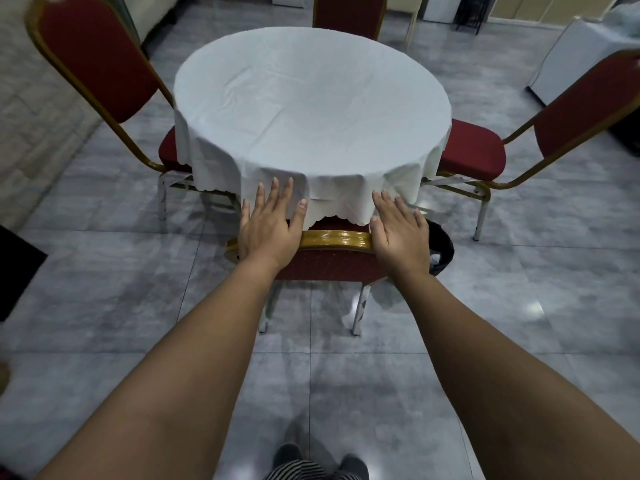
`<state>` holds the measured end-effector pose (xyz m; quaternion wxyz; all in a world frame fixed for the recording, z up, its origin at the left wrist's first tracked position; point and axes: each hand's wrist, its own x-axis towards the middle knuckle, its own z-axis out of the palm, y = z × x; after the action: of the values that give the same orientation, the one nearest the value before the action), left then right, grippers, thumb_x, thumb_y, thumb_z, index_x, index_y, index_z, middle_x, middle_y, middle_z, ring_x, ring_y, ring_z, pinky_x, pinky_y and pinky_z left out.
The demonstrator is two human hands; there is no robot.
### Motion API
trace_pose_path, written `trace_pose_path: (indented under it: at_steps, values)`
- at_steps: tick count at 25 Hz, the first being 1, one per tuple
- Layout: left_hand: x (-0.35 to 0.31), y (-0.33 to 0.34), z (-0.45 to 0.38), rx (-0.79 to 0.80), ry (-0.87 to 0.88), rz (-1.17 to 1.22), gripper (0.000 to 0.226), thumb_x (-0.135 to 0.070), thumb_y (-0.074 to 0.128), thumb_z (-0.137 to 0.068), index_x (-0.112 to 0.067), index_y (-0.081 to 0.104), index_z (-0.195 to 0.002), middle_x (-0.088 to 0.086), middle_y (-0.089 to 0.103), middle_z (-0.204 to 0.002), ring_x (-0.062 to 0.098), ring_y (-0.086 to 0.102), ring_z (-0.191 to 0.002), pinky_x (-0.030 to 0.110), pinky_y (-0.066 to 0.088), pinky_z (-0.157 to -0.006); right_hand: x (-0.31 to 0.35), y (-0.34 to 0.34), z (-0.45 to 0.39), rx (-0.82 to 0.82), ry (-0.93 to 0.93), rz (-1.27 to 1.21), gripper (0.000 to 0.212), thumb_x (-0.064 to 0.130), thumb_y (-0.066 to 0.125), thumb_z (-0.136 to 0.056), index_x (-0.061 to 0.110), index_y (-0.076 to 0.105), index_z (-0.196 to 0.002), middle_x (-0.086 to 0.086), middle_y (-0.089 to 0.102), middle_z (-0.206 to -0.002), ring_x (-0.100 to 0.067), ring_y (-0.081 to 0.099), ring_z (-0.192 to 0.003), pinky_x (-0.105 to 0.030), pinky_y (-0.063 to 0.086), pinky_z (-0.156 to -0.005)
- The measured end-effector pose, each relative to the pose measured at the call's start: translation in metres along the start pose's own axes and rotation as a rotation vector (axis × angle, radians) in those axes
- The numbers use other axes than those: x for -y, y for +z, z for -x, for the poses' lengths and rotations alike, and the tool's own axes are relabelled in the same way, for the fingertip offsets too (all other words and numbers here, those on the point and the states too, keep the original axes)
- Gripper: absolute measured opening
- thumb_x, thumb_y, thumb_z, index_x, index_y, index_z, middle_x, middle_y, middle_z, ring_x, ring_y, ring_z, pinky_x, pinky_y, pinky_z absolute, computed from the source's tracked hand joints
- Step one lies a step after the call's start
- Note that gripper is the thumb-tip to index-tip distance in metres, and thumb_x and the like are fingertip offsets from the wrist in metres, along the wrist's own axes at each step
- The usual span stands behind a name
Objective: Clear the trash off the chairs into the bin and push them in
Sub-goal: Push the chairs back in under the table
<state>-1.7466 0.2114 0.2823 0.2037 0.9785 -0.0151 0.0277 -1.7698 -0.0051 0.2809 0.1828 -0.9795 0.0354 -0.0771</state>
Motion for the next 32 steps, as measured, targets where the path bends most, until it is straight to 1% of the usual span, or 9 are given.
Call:
trace_pose_path:
  at_steps: [5,7,9,12,16,21,26,29,32]
  values:
    - [0.001,-0.003,-0.003,0.012,0.005,-0.008,0.063,-0.058,0.010,-0.099,-0.033,0.008,-0.157,-0.005,0.006,-0.166,0.015,-0.002,-0.153,0.043,-0.004,-0.124,0.004,-0.004,-0.001,0.033,0.001,0.014,0.064,0.043,0.013,-0.094,0.030,0.021,-0.157,0.008,0.020,-0.164,-0.010,0.009,-0.152,-0.041,0.002,-0.123]
    - [0.002,-0.004,-0.002,0.030,0.002,-0.028,0.062,-0.057,0.009,-0.099,-0.032,0.008,-0.157,-0.005,0.005,-0.166,0.016,-0.003,-0.153,0.043,-0.005,-0.123,0.005,-0.005,0.000,0.064,0.020,0.015,0.061,0.042,0.014,-0.098,0.028,0.019,-0.157,0.007,0.018,-0.165,-0.011,0.009,-0.152,-0.042,0.002,-0.123]
    - [0.001,-0.005,-0.001,0.064,-0.002,-0.041,0.062,-0.056,0.007,-0.100,-0.032,0.009,-0.157,-0.004,0.004,-0.166,0.016,-0.003,-0.153,0.043,-0.006,-0.123,0.005,-0.005,0.003,0.089,0.051,0.007,0.058,0.041,0.017,-0.102,0.025,0.018,-0.158,0.006,0.016,-0.165,-0.011,0.010,-0.152,-0.043,0.002,-0.123]
    - [-0.003,-0.007,-0.001,0.131,-0.009,-0.047,0.061,-0.053,0.006,-0.101,-0.029,0.009,-0.157,-0.002,0.002,-0.166,0.017,-0.002,-0.153,0.045,-0.005,-0.123,0.004,-0.008,0.005,0.123,0.082,0.001,0.061,0.046,0.015,-0.103,0.022,0.016,-0.158,0.004,0.013,-0.166,-0.012,0.008,-0.153,-0.044,0.002,-0.124]
    - [-0.016,-0.012,0.010,0.165,0.030,-0.010,0.073,-0.061,0.009,-0.098,-0.020,0.011,-0.158,-0.001,0.009,-0.166,0.018,0.005,-0.153,0.042,0.001,-0.124,-0.006,-0.011,0.017,0.129,0.115,-0.037,0.062,0.049,0.014,-0.103,0.020,0.018,-0.158,0.002,0.017,-0.165,-0.013,0.009,-0.153,-0.044,0.003,-0.123]
    - [-0.071,-0.006,0.015,0.117,0.184,-0.124,0.075,-0.063,0.012,-0.097,-0.016,0.022,-0.156,0.003,0.020,-0.164,0.021,0.011,-0.153,0.042,0.006,-0.124,-0.057,-0.020,0.039,0.083,0.200,-0.054,0.060,0.049,0.022,-0.103,0.016,0.031,-0.153,-0.004,0.027,-0.162,-0.019,0.020,-0.150,-0.046,0.010,-0.122]
    - [-0.124,0.009,0.006,0.216,0.258,-0.325,0.084,-0.068,0.007,-0.094,-0.014,0.016,-0.157,0.006,0.014,-0.165,0.024,0.006,-0.153,0.043,0.006,-0.123,-0.118,-0.038,0.052,0.106,0.319,-0.048,0.060,0.046,0.027,-0.104,0.014,0.027,-0.155,-0.007,0.026,-0.162,-0.023,0.023,-0.149,-0.045,0.015,-0.120]
    - [-0.175,0.036,0.004,0.288,0.291,-0.295,0.076,-0.063,0.011,-0.098,-0.014,0.020,-0.156,0.008,0.017,-0.164,0.025,0.010,-0.152,0.044,0.012,-0.122,-0.165,-0.053,0.053,0.116,0.369,-0.038,0.060,0.046,0.030,-0.102,0.013,0.032,-0.152,-0.010,0.036,-0.157,-0.028,0.034,-0.143,-0.047,0.025,-0.117]
    - [-0.235,0.079,-0.001,0.355,0.362,-0.284,0.074,-0.060,0.013,-0.099,-0.013,0.021,-0.156,0.009,0.019,-0.164,0.026,0.013,-0.152,0.043,0.012,-0.123,-0.227,-0.073,0.064,0.120,0.423,-0.055,0.060,0.046,0.031,-0.103,0.012,0.029,-0.153,-0.010,0.030,-0.160,-0.027,0.030,-0.146,-0.044,0.024,-0.118]
